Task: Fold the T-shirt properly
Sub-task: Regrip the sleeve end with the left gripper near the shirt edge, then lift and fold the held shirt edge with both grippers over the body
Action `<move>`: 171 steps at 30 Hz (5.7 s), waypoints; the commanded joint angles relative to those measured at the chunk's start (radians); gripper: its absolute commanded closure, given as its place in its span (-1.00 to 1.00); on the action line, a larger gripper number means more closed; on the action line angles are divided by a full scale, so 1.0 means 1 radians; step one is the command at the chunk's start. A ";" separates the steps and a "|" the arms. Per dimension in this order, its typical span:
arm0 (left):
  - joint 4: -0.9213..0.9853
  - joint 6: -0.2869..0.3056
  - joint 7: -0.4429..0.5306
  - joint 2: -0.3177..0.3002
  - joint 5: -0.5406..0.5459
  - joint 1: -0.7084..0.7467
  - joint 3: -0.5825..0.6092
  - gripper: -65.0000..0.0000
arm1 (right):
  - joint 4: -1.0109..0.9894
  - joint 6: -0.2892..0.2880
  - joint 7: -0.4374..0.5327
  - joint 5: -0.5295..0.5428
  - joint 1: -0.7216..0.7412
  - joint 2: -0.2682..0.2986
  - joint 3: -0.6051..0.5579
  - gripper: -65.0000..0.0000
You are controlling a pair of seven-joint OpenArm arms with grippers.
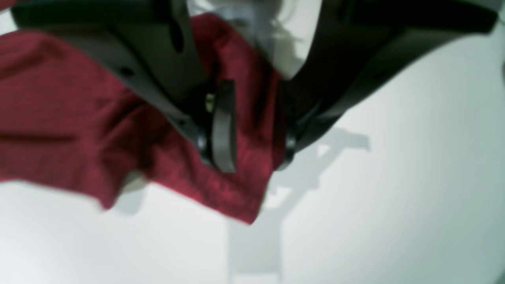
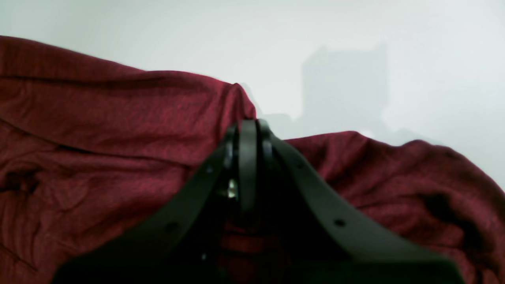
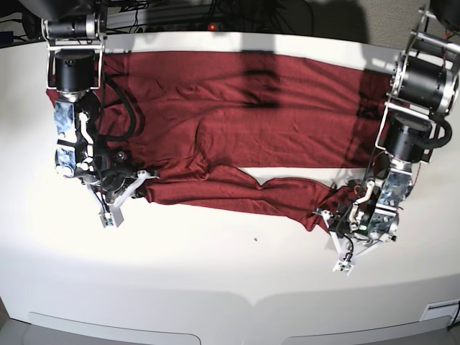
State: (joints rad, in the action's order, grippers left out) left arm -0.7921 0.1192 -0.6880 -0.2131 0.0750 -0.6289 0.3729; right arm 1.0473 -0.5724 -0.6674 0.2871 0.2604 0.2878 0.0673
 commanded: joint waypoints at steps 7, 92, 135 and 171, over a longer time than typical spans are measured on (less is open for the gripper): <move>-0.018 -0.008 0.012 -0.004 -0.050 -0.036 -0.005 0.52 | 0.000 -0.003 -0.048 -0.018 0.003 0.003 -0.002 1.00; -0.124 0.014 0.060 0.013 0.135 0.055 -0.005 0.76 | 0.000 -0.003 -0.065 -0.021 0.003 0.003 -0.002 1.00; -0.772 0.011 -0.279 -0.291 0.207 0.192 -0.005 1.00 | 0.701 -0.056 -0.174 -0.015 -0.132 0.032 0.079 1.00; -1.214 -0.072 -0.338 -0.389 -0.080 0.763 -0.005 1.00 | 1.112 -0.102 -0.300 0.171 -0.752 0.086 0.352 1.00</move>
State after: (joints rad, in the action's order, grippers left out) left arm -1.9900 0.0589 -1.0298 -0.5865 0.0189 0.1444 0.3786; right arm 2.1422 -0.6785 -0.9771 0.4637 -0.4911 0.3603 0.4110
